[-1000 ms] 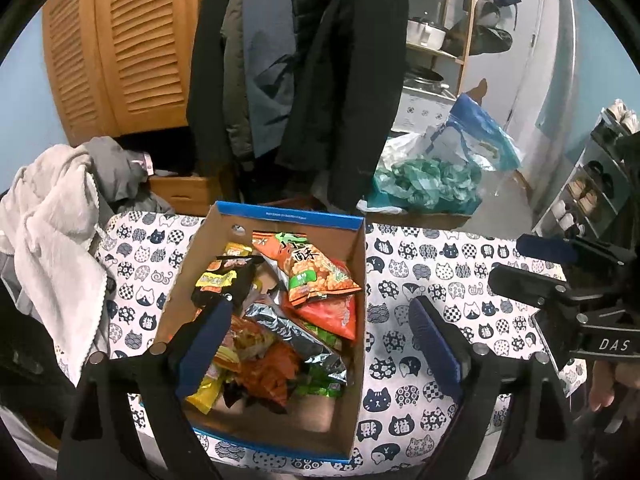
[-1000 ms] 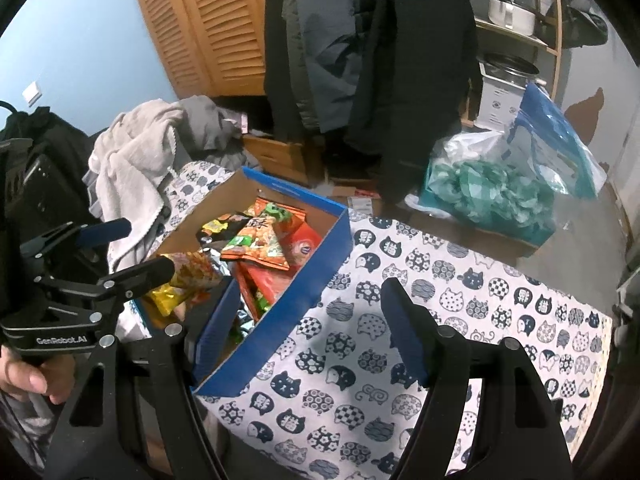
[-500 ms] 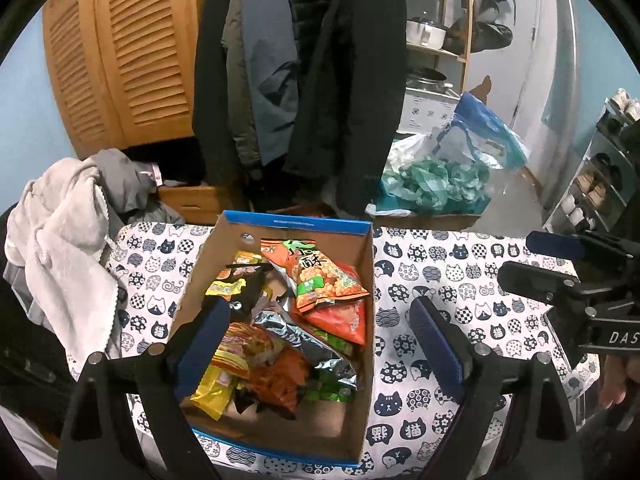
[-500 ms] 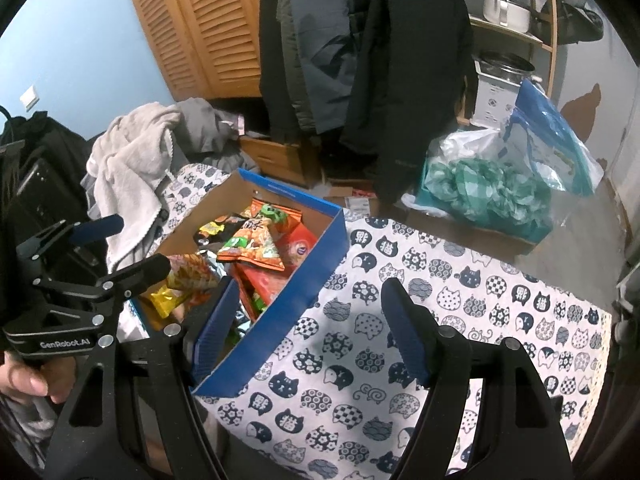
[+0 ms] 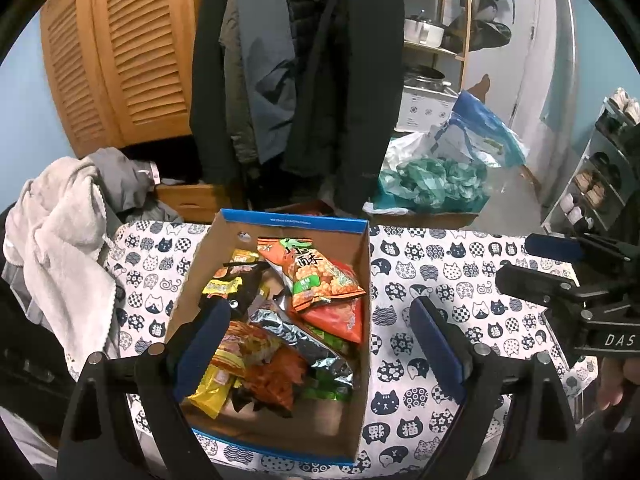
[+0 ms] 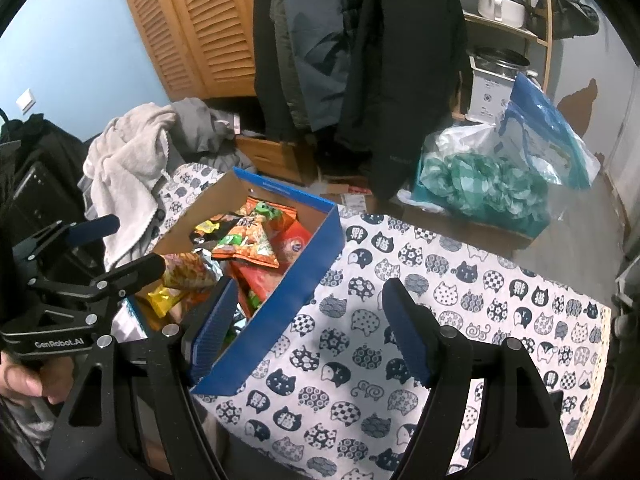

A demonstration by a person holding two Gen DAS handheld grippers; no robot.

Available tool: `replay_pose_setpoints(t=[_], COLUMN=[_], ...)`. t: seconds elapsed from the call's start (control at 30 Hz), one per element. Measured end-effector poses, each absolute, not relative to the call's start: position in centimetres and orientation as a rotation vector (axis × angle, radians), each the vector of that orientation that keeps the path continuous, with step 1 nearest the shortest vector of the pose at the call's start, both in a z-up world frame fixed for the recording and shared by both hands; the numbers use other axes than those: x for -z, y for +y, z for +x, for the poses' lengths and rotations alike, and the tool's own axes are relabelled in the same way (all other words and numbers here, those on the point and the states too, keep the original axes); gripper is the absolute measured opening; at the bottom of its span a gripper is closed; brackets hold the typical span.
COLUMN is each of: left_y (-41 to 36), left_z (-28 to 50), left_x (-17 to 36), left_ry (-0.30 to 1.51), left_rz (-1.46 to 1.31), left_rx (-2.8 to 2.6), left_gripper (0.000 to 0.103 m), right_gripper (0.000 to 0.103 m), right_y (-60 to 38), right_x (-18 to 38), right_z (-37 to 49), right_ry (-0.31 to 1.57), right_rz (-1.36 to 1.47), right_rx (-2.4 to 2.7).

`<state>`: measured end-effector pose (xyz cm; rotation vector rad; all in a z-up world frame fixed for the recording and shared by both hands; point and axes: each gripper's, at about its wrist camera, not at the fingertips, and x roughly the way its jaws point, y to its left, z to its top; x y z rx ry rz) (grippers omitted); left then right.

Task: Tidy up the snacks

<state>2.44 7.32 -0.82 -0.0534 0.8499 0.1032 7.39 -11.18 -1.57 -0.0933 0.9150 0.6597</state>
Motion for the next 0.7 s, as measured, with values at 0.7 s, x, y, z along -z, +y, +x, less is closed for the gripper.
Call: replay_pose_setpoints(t=[0.7], left_y=[7.49], left_z=[2.79], left_x=[1.43], left_ry=[0.890], left_rz=[-0.050], left_rx=[-0.135], left_gripper=[0.093], right_gripper=[0.076], right_y=[-10.68], right_x=[2.01], right_z=[7.22], right_ry=[0.926], right_rz=[-0.099], right_rx=[-0.660])
